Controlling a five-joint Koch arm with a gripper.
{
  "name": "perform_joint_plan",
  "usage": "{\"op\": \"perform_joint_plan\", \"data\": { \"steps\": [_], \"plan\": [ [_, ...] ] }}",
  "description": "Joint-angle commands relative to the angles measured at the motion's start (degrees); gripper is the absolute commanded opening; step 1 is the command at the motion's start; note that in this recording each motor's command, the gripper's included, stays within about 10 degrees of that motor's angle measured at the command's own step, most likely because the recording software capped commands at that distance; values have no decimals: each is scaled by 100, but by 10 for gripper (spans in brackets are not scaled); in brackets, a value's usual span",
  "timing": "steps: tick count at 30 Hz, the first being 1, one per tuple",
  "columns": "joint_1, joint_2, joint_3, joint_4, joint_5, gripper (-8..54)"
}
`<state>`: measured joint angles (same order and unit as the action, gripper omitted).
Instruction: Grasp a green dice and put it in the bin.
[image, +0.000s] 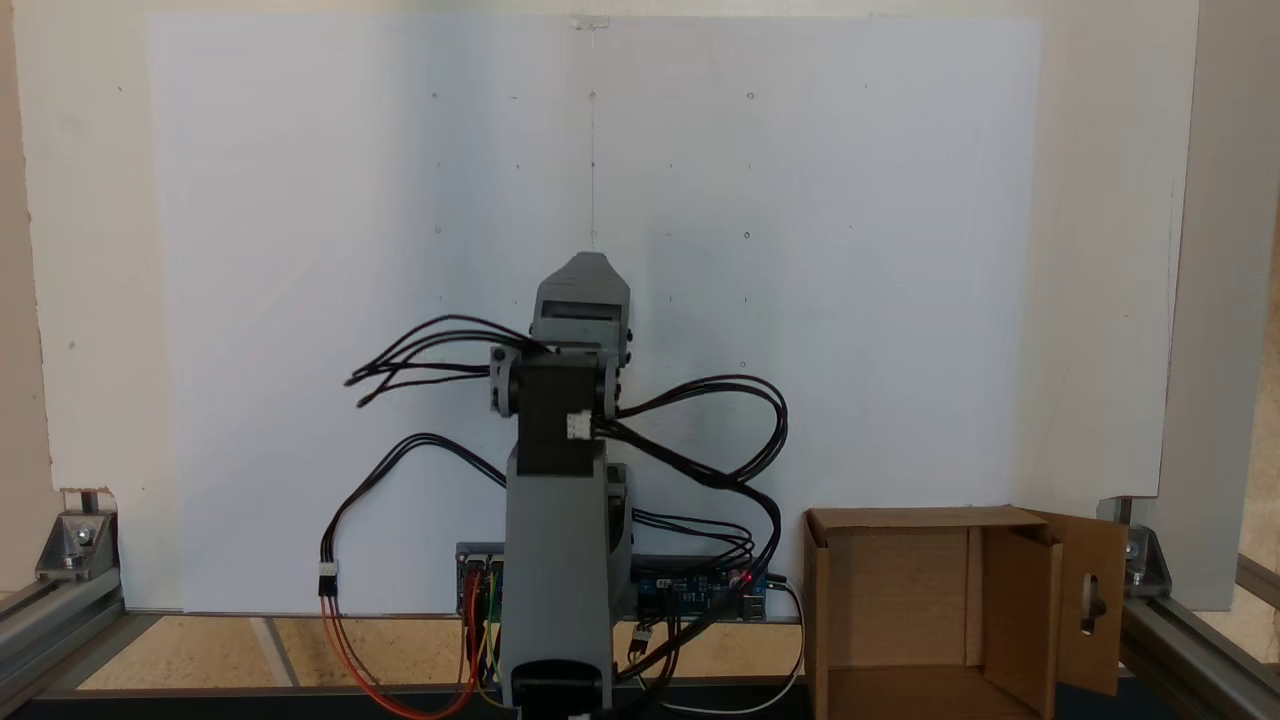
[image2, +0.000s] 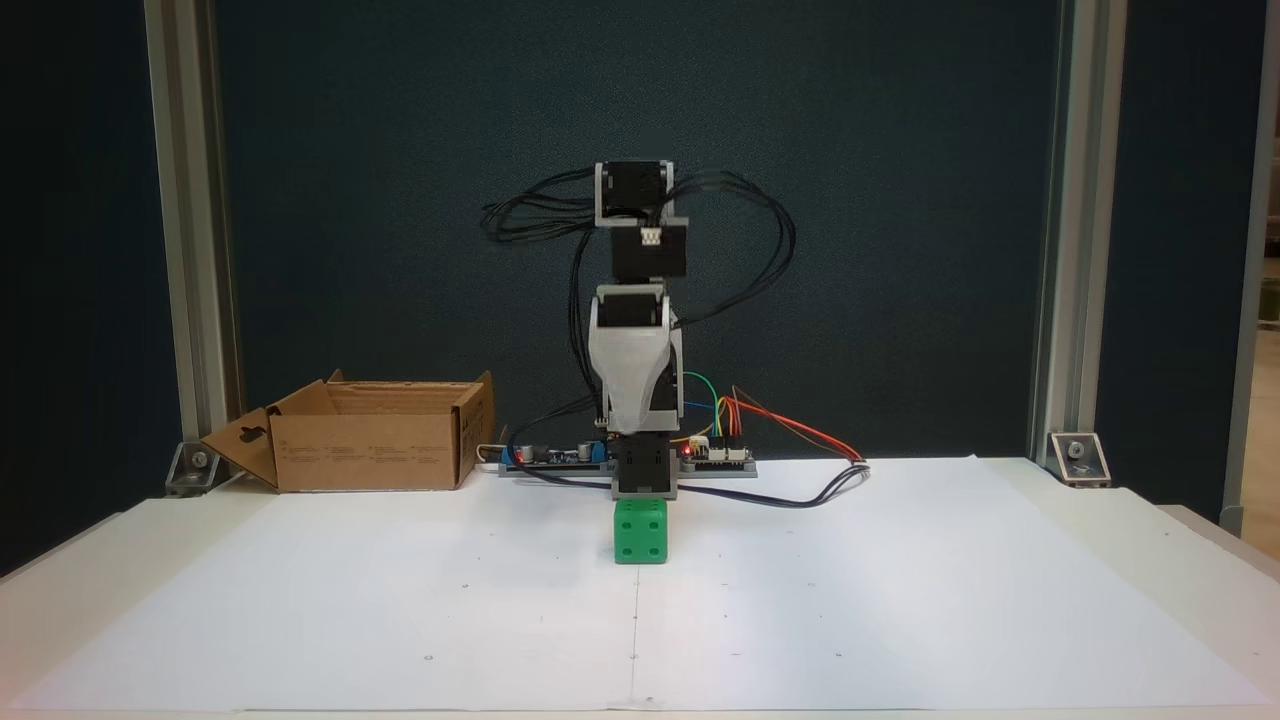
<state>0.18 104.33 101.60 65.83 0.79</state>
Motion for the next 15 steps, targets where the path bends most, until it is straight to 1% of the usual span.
{"op": "perform_joint_plan", "data": {
  "steps": [1,12,15],
  "plan": [
    [18,-35,-422,325,255,449],
    [-62,97,-404,-290,316,446],
    [-62,229,-158,-642,325,446]
  ]
}}
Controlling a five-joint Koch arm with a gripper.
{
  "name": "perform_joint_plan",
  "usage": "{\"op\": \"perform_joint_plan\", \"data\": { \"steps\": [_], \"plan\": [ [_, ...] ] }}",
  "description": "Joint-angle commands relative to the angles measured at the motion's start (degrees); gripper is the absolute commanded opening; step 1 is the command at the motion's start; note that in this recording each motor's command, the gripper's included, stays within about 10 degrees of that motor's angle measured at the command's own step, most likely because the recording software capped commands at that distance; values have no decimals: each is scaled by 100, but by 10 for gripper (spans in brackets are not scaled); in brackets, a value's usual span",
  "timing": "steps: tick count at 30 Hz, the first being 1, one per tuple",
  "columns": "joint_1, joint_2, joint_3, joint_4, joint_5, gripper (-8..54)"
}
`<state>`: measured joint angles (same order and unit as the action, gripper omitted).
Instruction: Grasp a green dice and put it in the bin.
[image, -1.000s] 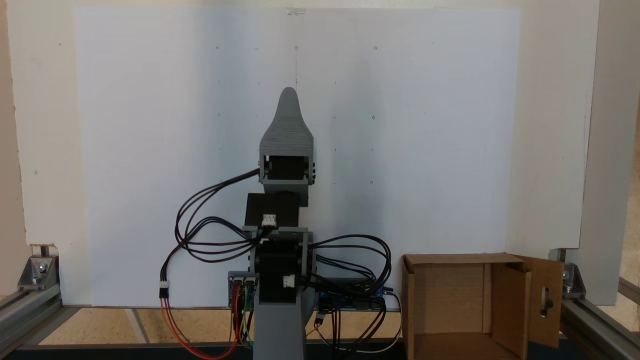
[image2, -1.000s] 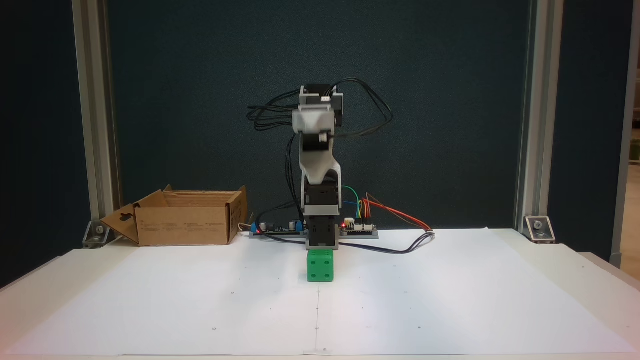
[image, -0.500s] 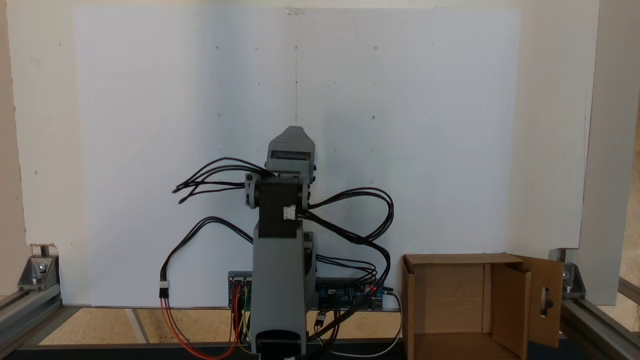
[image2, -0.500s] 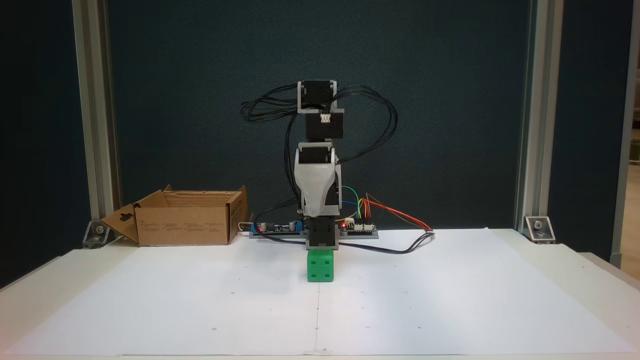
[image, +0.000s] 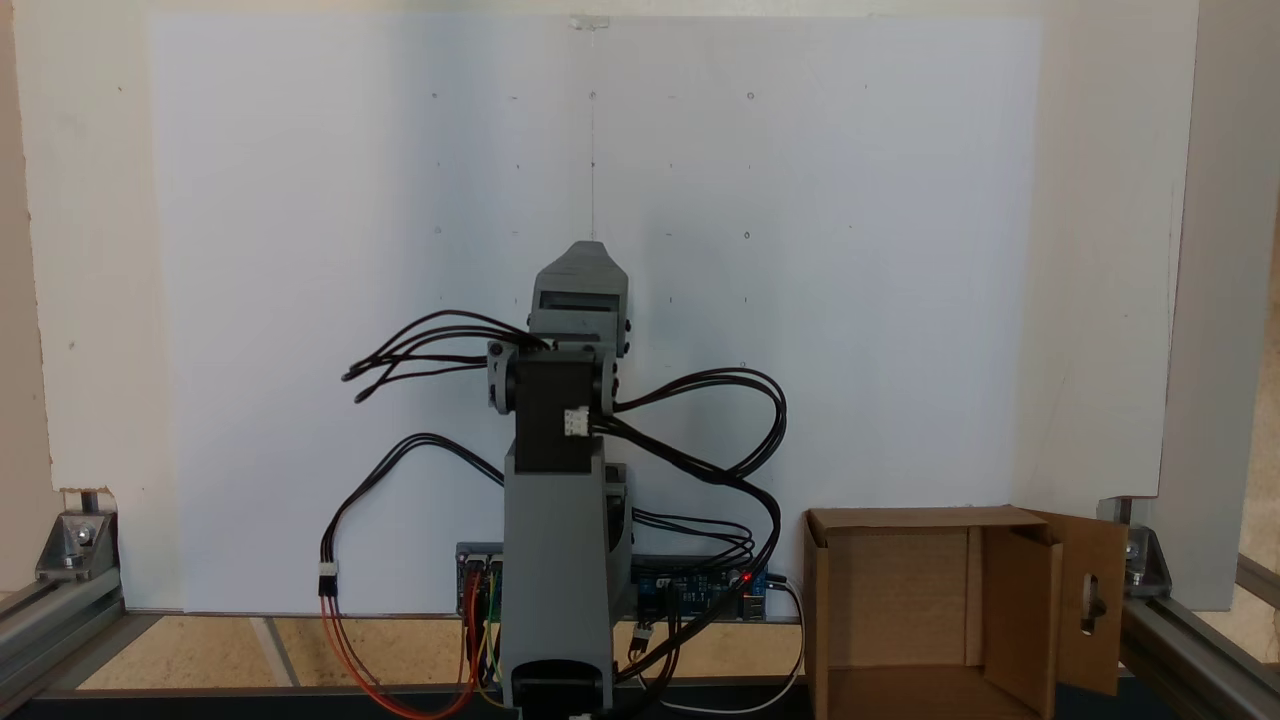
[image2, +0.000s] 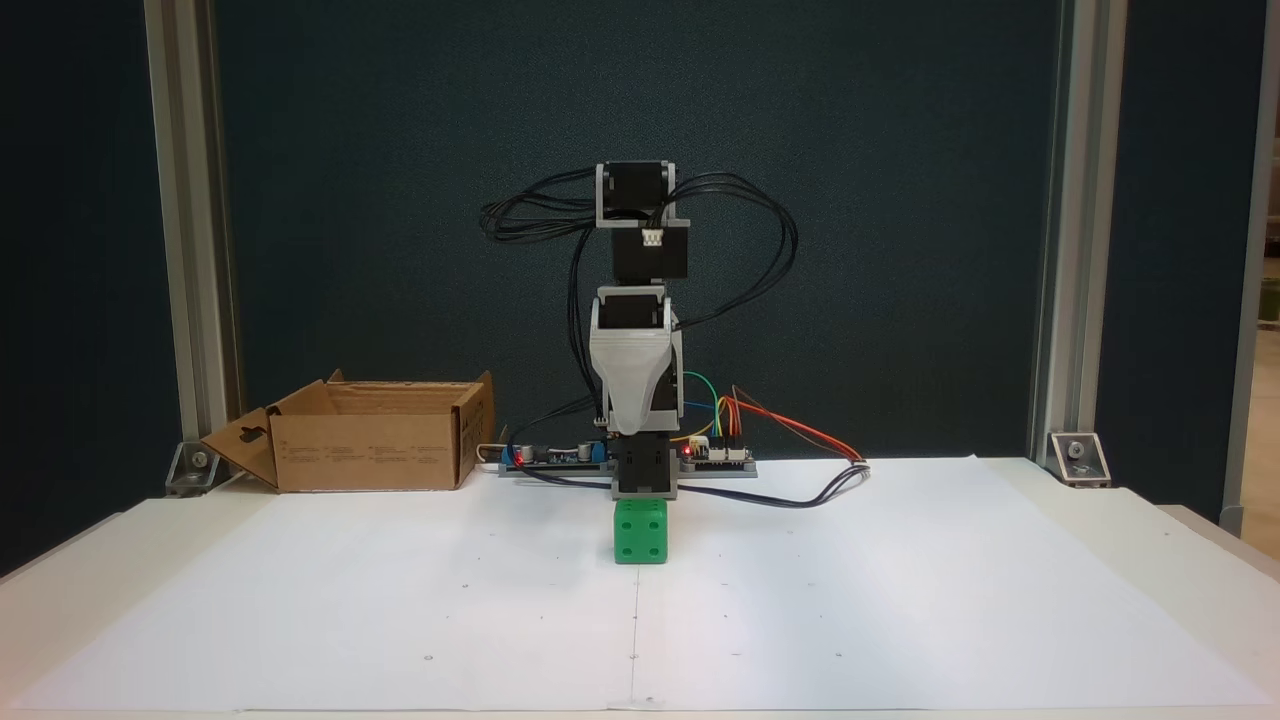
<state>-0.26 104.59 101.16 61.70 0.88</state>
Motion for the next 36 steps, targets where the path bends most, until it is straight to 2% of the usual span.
{"op": "perform_joint_plan", "data": {
  "steps": [1,14,36],
  "plan": [
    [-18,255,18,-387,308,446],
    [-35,633,1151,-949,308,446],
    [-193,272,1811,-1898,413,446]
  ]
}}
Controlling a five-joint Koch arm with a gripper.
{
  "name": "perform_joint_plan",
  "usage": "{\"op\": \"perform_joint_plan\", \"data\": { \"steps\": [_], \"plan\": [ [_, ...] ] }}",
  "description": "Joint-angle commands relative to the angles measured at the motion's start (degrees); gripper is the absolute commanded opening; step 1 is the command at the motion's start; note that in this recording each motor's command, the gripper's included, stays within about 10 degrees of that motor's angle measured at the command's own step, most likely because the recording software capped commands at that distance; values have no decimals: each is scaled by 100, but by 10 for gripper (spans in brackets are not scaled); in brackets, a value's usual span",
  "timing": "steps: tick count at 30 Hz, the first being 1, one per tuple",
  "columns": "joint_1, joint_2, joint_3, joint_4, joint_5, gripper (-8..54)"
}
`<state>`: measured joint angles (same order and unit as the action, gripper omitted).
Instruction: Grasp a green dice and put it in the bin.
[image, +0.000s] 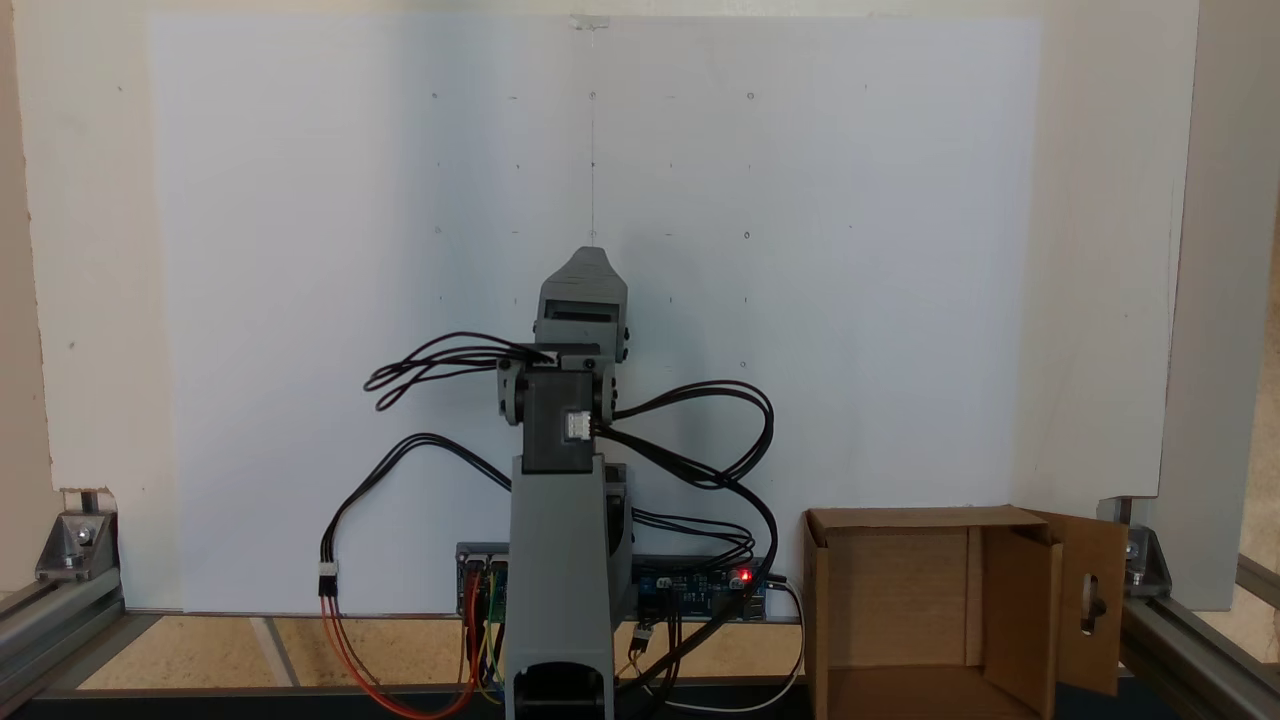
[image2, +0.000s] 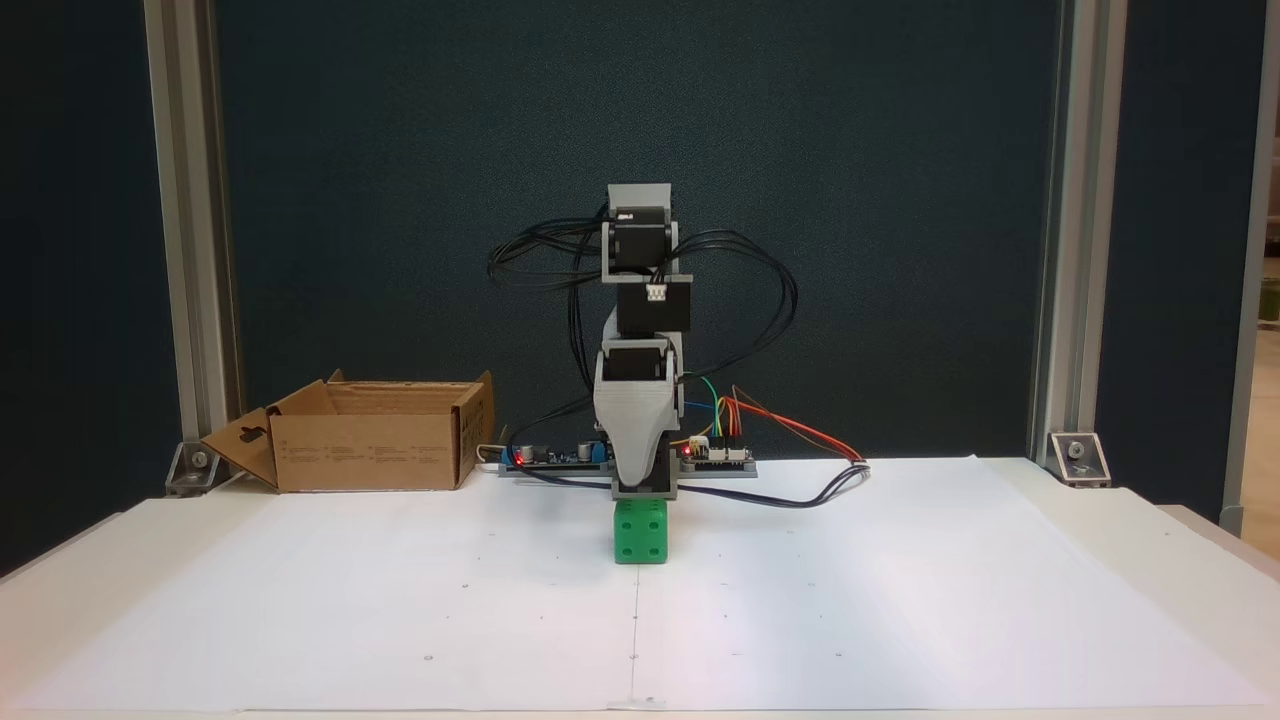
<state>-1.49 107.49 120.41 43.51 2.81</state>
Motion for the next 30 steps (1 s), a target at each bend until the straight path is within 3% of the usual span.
{"op": "perform_joint_plan", "data": {
  "steps": [1,30],
  "plan": [
    [-79,-88,-105,-79,220,446],
    [-35,-1222,97,-554,220,439]
  ]
}}
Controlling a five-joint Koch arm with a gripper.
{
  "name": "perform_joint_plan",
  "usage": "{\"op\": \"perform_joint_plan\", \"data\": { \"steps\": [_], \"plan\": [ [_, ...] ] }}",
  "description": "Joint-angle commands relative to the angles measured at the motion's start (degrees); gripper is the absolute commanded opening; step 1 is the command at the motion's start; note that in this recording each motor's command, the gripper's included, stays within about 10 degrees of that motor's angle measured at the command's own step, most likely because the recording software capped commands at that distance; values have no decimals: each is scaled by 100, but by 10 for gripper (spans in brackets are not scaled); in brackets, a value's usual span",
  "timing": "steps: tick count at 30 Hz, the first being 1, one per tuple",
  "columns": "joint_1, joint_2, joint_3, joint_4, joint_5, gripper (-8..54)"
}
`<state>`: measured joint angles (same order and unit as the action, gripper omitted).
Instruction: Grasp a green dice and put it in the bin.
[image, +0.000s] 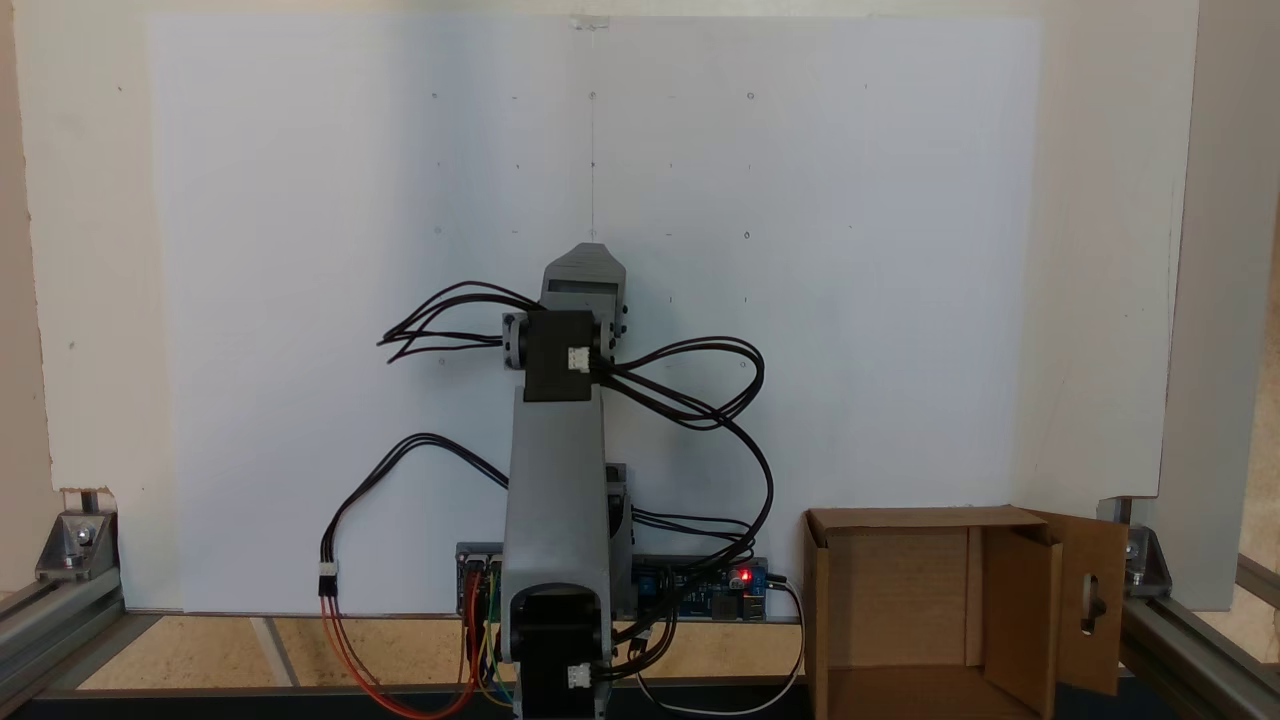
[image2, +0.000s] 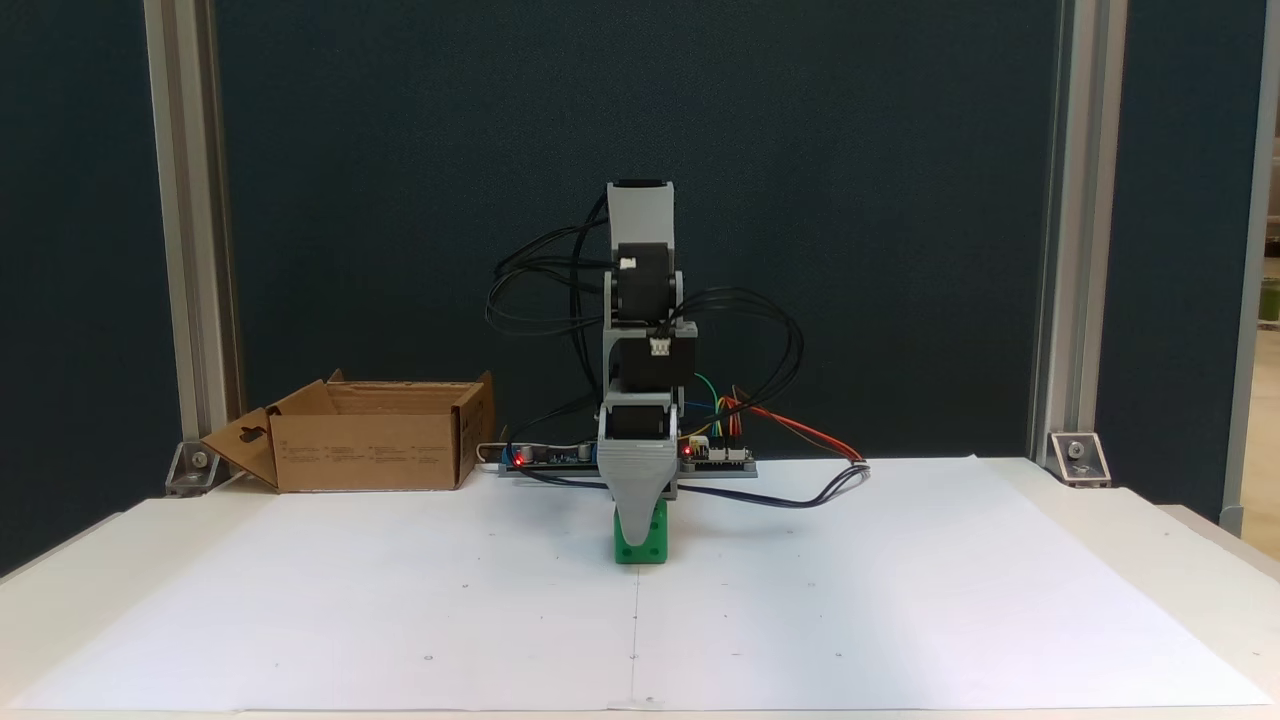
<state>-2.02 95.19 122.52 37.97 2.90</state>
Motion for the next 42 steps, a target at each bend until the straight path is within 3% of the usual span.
{"op": "perform_joint_plan", "data": {
  "steps": [1,18,20,26,34,42],
  "plan": [
    [18,0,-114,0,211,437],
    [70,-316,-105,-272,220,381],
    [79,-334,-105,-308,220,340],
    [149,-334,-62,-501,246,120],
    [105,-237,-343,-378,387,115],
    [483,185,-3153,2169,413,115]
  ]
}}
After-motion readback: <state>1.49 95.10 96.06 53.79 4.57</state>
